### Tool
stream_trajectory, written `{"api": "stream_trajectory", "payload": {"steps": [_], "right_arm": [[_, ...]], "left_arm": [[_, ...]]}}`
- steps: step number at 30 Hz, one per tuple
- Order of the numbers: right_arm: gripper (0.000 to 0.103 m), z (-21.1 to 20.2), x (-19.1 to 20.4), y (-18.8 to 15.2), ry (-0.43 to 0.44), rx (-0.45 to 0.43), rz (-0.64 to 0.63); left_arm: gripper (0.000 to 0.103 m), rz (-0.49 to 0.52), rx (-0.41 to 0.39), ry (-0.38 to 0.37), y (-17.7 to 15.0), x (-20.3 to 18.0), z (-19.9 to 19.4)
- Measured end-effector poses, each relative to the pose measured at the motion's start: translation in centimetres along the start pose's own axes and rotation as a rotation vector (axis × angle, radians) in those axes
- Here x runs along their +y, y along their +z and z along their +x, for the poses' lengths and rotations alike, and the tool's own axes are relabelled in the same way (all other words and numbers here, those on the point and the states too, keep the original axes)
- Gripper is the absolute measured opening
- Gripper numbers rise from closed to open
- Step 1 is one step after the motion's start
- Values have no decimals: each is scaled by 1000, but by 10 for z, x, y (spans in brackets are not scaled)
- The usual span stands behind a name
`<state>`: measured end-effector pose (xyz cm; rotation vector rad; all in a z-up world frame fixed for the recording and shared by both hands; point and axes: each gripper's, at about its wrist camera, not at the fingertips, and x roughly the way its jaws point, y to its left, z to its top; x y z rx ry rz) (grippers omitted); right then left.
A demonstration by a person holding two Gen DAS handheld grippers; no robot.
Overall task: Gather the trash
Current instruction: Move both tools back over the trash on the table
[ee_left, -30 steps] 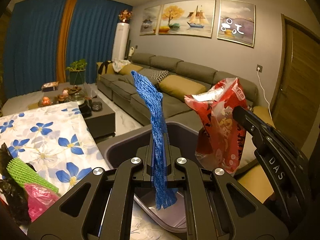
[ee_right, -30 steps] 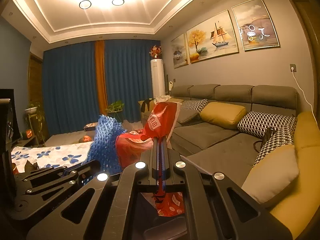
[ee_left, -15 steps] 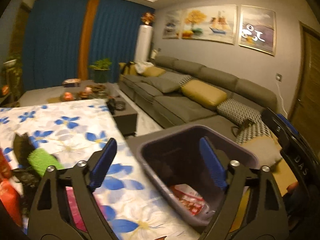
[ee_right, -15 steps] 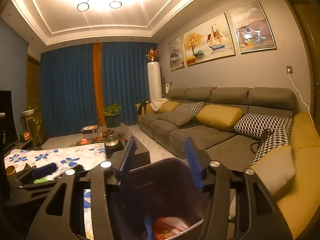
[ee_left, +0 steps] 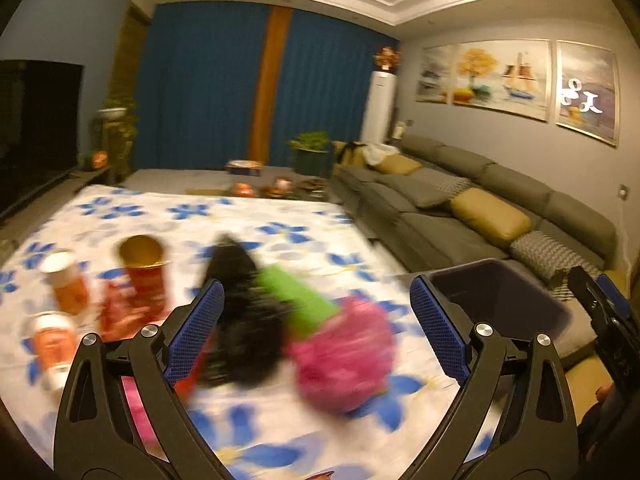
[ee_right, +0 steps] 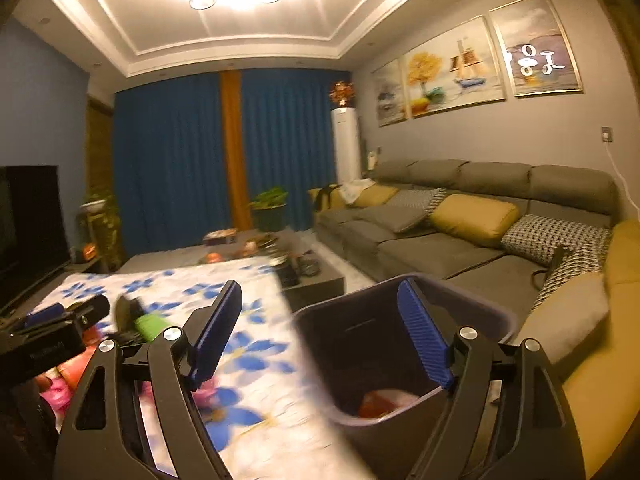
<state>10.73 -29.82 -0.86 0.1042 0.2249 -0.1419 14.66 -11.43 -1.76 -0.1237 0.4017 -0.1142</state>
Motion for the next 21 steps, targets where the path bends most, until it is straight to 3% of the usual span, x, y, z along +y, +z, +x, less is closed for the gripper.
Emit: {"api": "stream_trajectory", "payload": {"steps": [5, 12, 15, 21], "right_arm": [[78, -8, 46, -15, 114, 56, -6], [78, -19, 135, -46, 279, 128, -85], [77, -21, 171, -58, 317, 145, -142], [63, -6, 218, -78, 383, 232, -213]], "left_arm": [[92, -7, -21, 144, -13, 63, -38], [92, -56, -20, 283, -24, 143, -82], [92, -93, -24, 325, -29, 174, -97], [92, -147, -56, 358, -33, 209, -118]]}}
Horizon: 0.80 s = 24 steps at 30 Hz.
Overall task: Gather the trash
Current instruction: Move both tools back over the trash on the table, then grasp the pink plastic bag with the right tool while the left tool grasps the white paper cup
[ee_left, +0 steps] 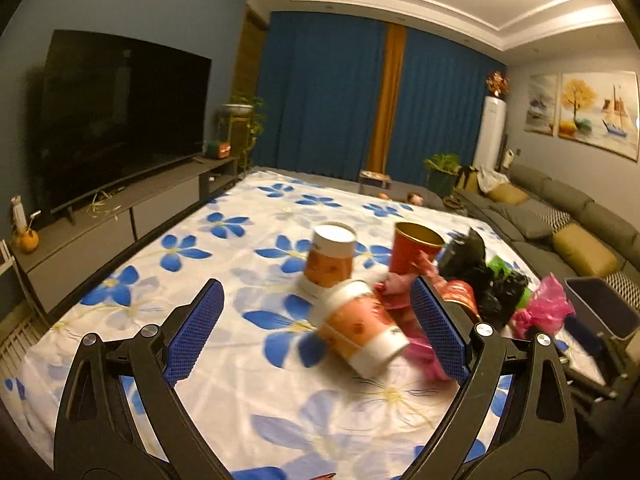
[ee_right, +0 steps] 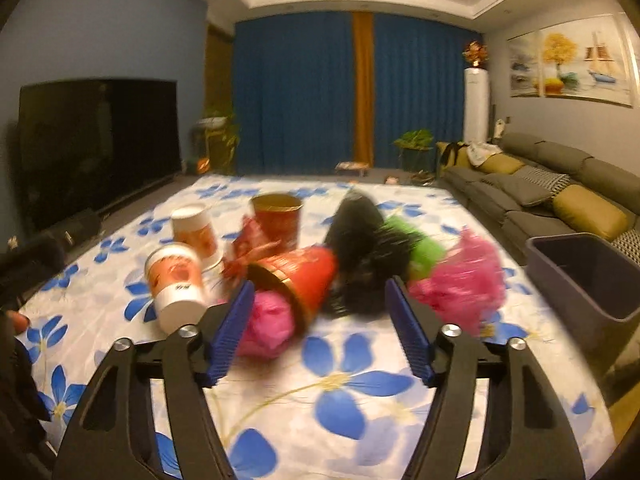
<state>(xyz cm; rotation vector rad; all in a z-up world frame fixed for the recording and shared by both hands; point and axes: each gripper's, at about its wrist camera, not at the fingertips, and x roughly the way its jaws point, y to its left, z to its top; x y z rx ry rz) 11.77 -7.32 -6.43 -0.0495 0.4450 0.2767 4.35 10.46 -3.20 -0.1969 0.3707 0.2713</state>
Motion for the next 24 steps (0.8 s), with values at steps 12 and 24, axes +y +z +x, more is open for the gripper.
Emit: {"api": "stream_trajectory", "payload": {"steps": [12, 24], "right_arm": [[47, 35, 31, -11, 44, 115, -38], [9, 55, 32, -11, 105, 220, -30]], "left_arm": [[92, -34, 22, -6, -4, 22, 15], [92, -28, 38, -18, -7, 17, 21]]}}
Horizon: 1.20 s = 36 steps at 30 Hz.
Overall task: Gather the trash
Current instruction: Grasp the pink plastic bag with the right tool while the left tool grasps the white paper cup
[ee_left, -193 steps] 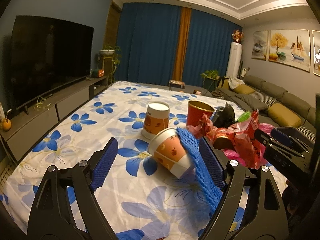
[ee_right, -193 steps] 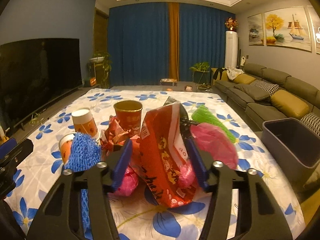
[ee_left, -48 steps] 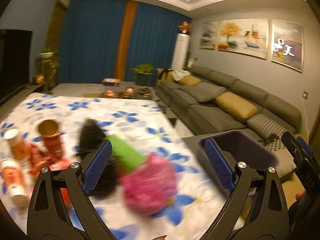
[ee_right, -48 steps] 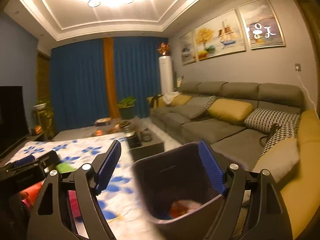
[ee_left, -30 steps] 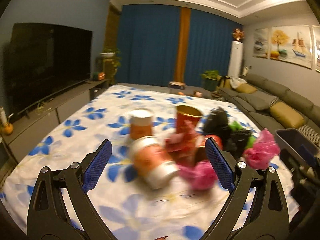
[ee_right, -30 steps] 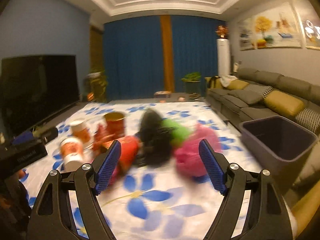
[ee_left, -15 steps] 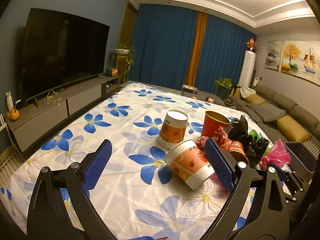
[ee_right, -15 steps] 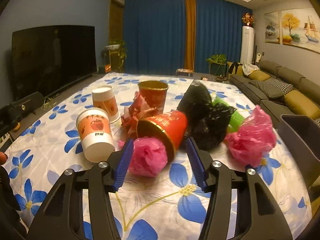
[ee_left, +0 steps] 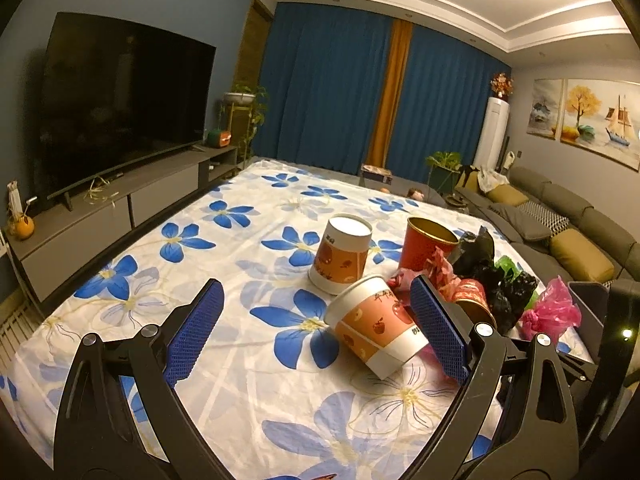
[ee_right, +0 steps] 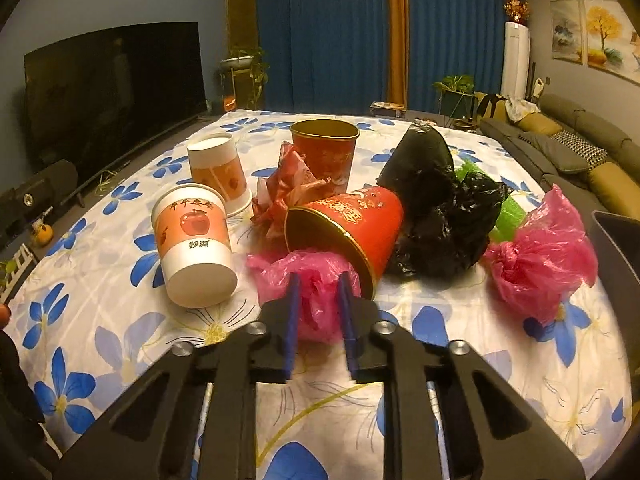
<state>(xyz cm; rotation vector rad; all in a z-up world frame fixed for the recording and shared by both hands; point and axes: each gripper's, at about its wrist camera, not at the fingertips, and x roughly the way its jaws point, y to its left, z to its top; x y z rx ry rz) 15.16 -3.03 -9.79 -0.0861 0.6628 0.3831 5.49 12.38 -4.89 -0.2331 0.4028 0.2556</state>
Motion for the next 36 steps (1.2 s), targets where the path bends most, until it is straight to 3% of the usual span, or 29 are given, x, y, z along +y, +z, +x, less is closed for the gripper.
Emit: {"api": "stream_trajectory", "payload": {"steps": [2, 12, 16, 17, 20, 25, 29, 36], "right_arm": [[1, -3, 0, -1, 6, -11, -5], [1, -51, -12, -2, 18, -149, -6], [1, -56, -16, -1, 20, -146, -8], [4, -54, -17, -2, 28, -135, -7], [52, -49, -15, -4, 36, -120, -8], [55, -30, -13, 2, 33, -69, -5], [55, -6, -10, 3, 28, 4, 4], [14, 11, -7, 0, 46, 73, 1]], "left_arm": [[92, 2, 7, 4, -1, -1, 2], [92, 10, 103, -14, -8, -21, 25], [92, 9, 126, -21, -10, -29, 33], [92, 11, 125, -21, -10, -30, 32], [92, 15, 111, -10, -9, -29, 28], [92, -9, 74, 32, -1, -14, 21], [92, -15, 61, 47, 3, -6, 19], [92, -10, 83, 29, 3, -4, 26]]}}
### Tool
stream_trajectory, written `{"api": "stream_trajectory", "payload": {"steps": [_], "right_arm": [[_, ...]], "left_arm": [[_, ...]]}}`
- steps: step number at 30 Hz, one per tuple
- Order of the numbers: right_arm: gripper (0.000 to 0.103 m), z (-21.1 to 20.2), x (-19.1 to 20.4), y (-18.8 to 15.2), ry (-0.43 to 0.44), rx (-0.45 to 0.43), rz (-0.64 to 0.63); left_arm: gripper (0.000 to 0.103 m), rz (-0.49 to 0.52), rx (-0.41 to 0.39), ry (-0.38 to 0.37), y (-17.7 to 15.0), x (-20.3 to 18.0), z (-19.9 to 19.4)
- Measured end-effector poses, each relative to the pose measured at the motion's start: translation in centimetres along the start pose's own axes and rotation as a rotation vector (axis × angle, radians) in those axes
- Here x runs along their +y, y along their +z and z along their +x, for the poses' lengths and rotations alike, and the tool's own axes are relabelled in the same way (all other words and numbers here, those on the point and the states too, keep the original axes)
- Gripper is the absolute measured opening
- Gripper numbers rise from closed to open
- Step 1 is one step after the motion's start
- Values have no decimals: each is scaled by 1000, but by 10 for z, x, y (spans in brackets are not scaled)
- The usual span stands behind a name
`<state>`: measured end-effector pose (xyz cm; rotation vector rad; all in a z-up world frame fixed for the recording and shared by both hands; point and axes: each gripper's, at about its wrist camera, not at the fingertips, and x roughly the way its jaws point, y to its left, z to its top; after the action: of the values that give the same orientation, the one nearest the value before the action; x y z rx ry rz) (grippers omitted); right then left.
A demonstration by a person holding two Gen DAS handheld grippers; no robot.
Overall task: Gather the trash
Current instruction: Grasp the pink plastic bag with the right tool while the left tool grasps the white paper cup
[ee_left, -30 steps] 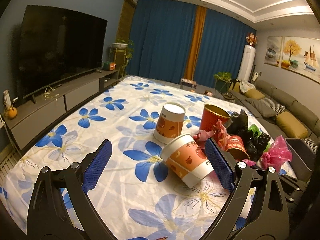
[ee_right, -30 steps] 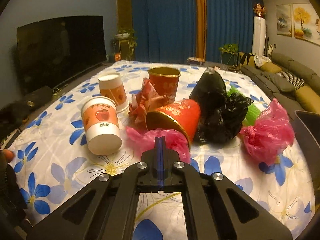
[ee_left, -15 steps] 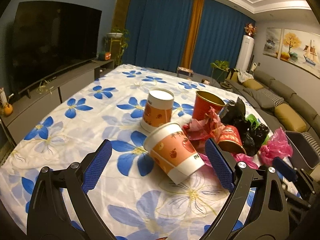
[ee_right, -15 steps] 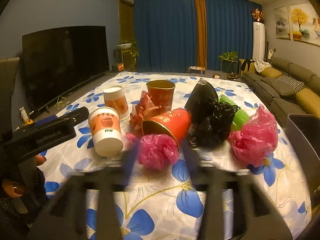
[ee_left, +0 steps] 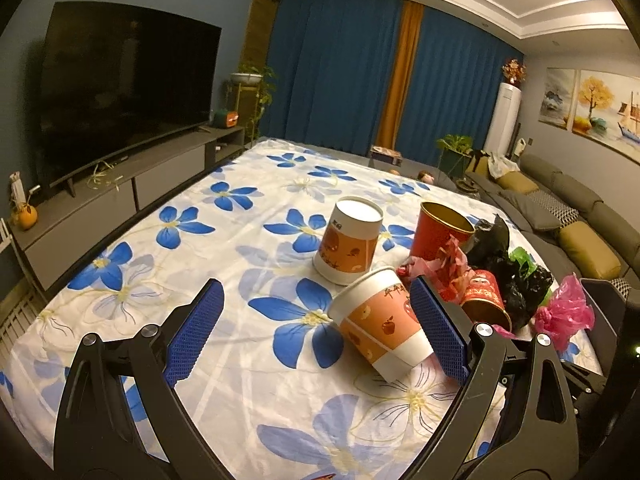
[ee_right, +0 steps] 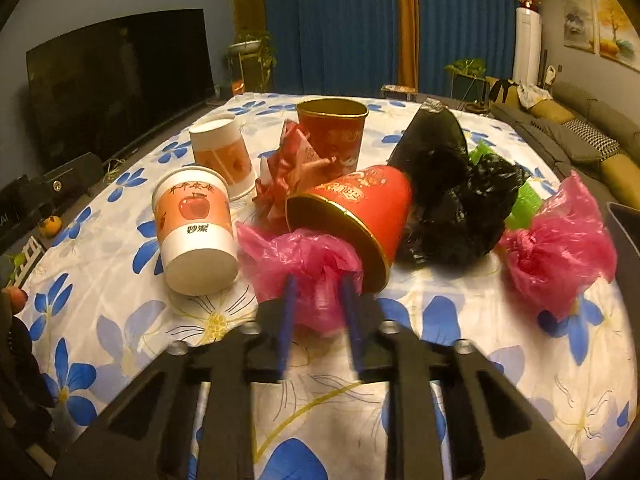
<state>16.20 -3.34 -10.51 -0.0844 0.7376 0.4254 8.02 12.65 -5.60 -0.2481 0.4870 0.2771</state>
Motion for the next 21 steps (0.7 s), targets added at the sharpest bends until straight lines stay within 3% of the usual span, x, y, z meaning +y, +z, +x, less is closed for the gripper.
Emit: {"api": "stream_trajectory", "payload": {"steps": [5, 14, 21], "right_arm": [[4, -8, -2, -2, 7, -27, -9], [4, -61, -23, 2, -37, -187, 6], [4, -81, -48, 5, -65, -236, 57]], "left_arm": [[92, 13, 33, -26, -5, -7, 8], [92, 27, 103, -36, -9, -33, 34], [86, 31, 207, -22, -17, -48, 63]]}}
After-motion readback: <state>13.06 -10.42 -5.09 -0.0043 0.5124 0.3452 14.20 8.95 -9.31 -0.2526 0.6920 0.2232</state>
